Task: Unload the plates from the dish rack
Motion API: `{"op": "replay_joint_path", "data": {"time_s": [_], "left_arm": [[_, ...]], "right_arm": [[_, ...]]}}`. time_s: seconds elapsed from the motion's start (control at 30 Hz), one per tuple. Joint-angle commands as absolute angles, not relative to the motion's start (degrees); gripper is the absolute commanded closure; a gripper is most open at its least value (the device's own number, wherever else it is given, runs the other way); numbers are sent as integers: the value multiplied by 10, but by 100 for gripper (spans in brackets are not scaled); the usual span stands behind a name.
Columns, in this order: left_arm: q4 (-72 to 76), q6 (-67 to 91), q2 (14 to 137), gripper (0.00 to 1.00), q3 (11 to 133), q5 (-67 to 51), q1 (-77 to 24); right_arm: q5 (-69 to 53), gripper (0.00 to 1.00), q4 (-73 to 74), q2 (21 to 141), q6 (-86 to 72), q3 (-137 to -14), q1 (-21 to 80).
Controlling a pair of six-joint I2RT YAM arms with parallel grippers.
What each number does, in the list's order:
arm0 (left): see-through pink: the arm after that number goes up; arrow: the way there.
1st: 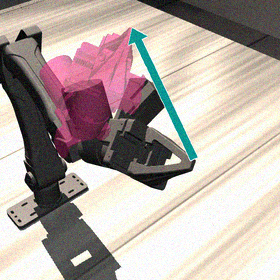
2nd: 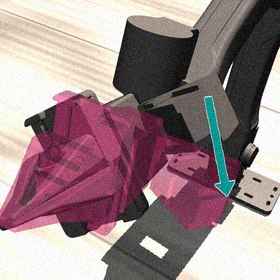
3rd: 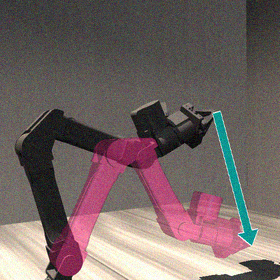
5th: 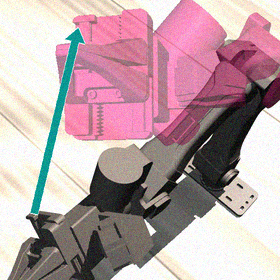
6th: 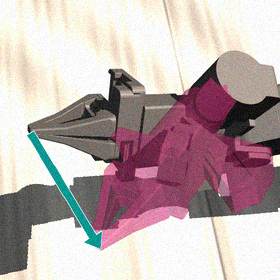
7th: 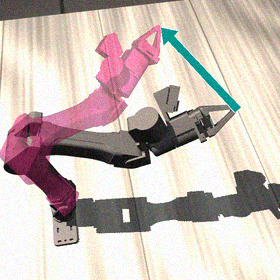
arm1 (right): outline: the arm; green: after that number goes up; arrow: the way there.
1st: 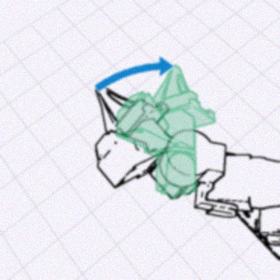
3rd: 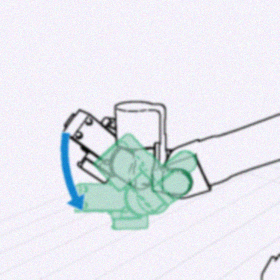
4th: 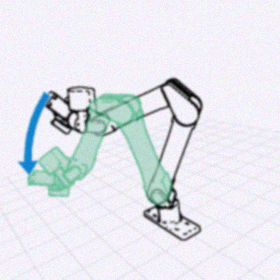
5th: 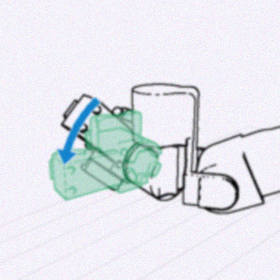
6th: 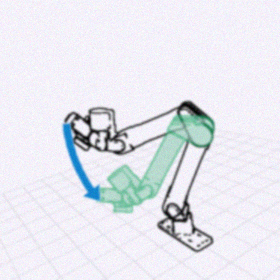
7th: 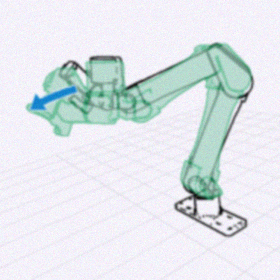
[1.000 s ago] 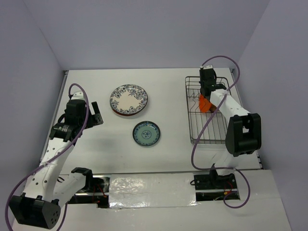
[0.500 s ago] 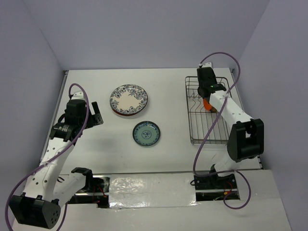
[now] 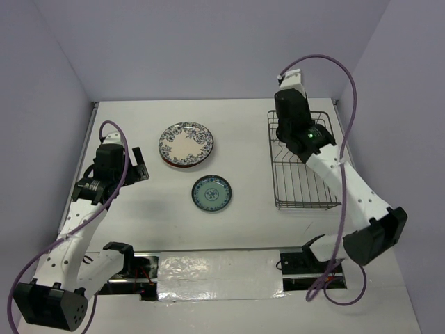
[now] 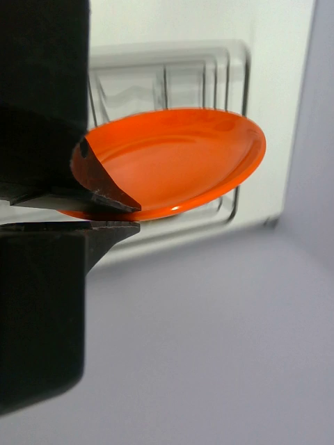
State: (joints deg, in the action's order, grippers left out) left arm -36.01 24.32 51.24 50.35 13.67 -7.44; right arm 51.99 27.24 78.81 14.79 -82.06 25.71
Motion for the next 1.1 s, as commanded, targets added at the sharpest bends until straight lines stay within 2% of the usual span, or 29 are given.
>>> {"op": "replay_joint_path", "data": {"time_s": [0.0, 0.07, 0.1, 0.2, 0.33, 0.43, 0.53, 0.73, 1.07], "left_arm": [[-355, 249, 503, 0, 521, 147, -76], [-355, 250, 495, 0, 521, 150, -76], [-355, 251, 488, 0, 521, 155, -76], [-355, 254, 477, 0, 520, 165, -76], [-355, 257, 465, 0, 519, 171, -76], [-356, 257, 468, 1, 520, 170, -76], [-356, 256, 469, 1, 520, 168, -76], [-352, 253, 472, 0, 519, 157, -76], [-352, 252, 475, 0, 519, 153, -76]], "right_arm": [[408, 100, 315, 724, 37, -852, 301], [285, 100, 297, 680, 3, -805, 306], [184, 100, 258, 664, -43, -780, 307], [58, 100, 192, 629, -117, -682, 309], [-140, 100, 54, 645, -202, -576, 317], [-214, 100, -40, 679, -251, -506, 323], [-234, 100, -96, 704, -277, -449, 327], [-251, 98, -125, 764, -279, -416, 332], [-208, 94, -120, 838, -264, -436, 335]]}}
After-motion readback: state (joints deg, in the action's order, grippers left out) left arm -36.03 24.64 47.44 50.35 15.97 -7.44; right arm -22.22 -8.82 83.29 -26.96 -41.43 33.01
